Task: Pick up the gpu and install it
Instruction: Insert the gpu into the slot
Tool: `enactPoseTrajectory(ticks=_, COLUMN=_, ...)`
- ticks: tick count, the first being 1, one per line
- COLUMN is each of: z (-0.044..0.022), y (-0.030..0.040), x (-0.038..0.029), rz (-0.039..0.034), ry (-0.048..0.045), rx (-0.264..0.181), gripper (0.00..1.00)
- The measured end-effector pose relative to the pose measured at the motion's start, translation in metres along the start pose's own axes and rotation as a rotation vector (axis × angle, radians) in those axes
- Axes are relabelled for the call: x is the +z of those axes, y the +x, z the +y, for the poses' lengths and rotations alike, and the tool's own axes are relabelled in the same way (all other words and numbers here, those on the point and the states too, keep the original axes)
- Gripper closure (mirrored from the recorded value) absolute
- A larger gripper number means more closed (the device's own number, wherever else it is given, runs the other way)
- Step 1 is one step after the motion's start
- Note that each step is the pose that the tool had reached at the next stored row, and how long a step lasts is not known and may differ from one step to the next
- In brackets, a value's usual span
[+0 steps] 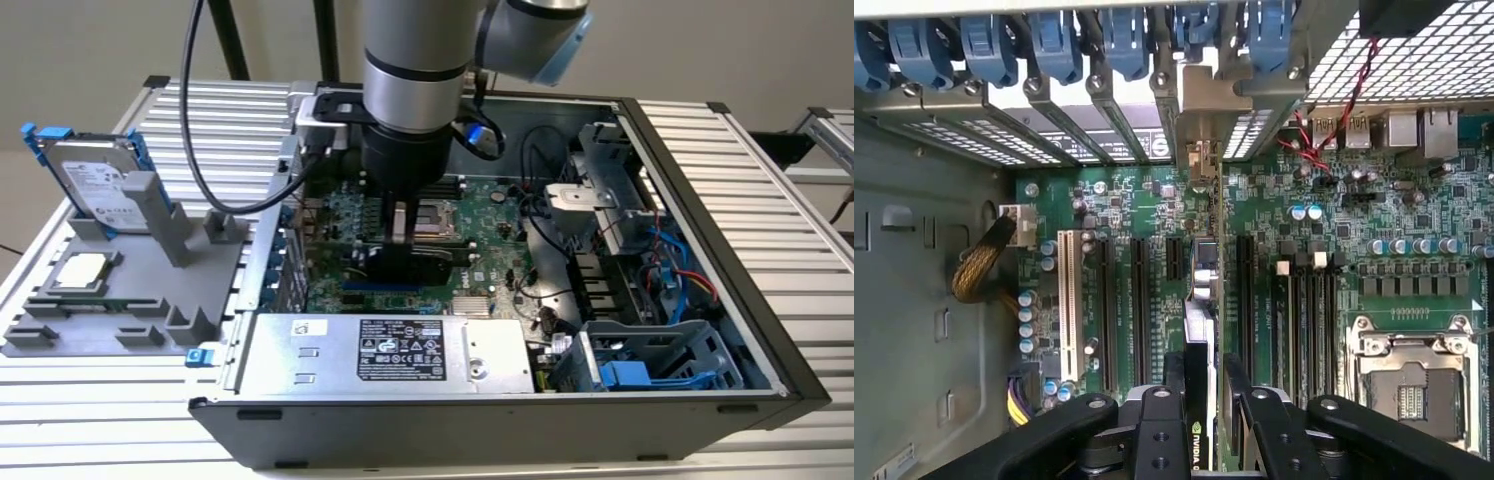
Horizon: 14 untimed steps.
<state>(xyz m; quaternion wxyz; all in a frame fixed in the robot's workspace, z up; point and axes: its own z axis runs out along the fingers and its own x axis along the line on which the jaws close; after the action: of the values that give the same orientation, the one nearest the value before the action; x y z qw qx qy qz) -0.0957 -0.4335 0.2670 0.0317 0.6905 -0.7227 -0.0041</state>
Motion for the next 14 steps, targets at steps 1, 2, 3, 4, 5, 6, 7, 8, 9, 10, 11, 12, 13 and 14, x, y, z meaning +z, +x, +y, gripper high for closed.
enactPoseTrajectory(ticks=1, z=0.0003, y=0.0000, x=0.0003, rz=0.0000, ry=0.0000, rx=0.000, gripper=1.00)
enactPoseTrajectory(ticks=2, z=0.0004, y=0.0000, x=0.0006, rz=-0.0001, ry=0.0001, rx=0.000, gripper=1.00)
enactPoseTrajectory(ticks=3, z=0.0004, y=-0.0001, x=0.0007, rz=-0.0004, ry=0.0002, rx=0.000, gripper=1.00)
enactPoseTrajectory(ticks=4, z=0.0004, y=-0.0001, x=0.0008, rz=-0.0004, ry=0.0002, rx=0.000, gripper=1.00)
enactPoseTrajectory(ticks=5, z=0.0005, y=-0.0001, x=0.0008, rz=-0.0004, ry=0.0002, rx=0.000, gripper=1.00)
enactPoseTrajectory(ticks=6, z=0.0005, y=-0.0001, x=0.0008, rz=-0.0003, ry=0.0002, rx=0.000, gripper=1.00)
enactPoseTrajectory(ticks=7, z=0.0005, y=-0.0001, x=0.0008, rz=-0.0003, ry=0.0002, rx=0.000, gripper=1.00)
enactPoseTrajectory(ticks=8, z=0.0006, y=-0.0001, x=0.0008, rz=-0.0003, ry=0.0002, rx=0.000, gripper=1.00)
enactPoseTrajectory(ticks=9, z=0.0006, y=-0.0001, x=0.0008, rz=-0.0003, ry=0.0002, rx=0.000, gripper=1.00)
enactPoseTrajectory(ticks=10, z=0.0006, y=-0.0001, x=0.0008, rz=-0.0003, ry=0.0002, rx=0.000, gripper=1.00)
enactPoseTrajectory(ticks=11, z=0.0006, y=-0.0001, x=0.0008, rz=-0.0004, ry=0.0002, rx=0.000, gripper=1.00)
enactPoseTrajectory(ticks=12, z=0.0007, y=-0.0001, x=0.0008, rz=-0.0003, ry=0.0002, rx=0.000, gripper=1.00)
enactPoseTrajectory(ticks=13, z=0.0007, y=0.0000, x=0.0002, rz=-0.0006, ry=0.0003, rx=0.000, gripper=1.00)
enactPoseTrajectory(ticks=14, z=0.0008, y=0.0000, x=-0.0017, rz=-0.0007, ry=-0.0001, rx=0.000, gripper=1.00)
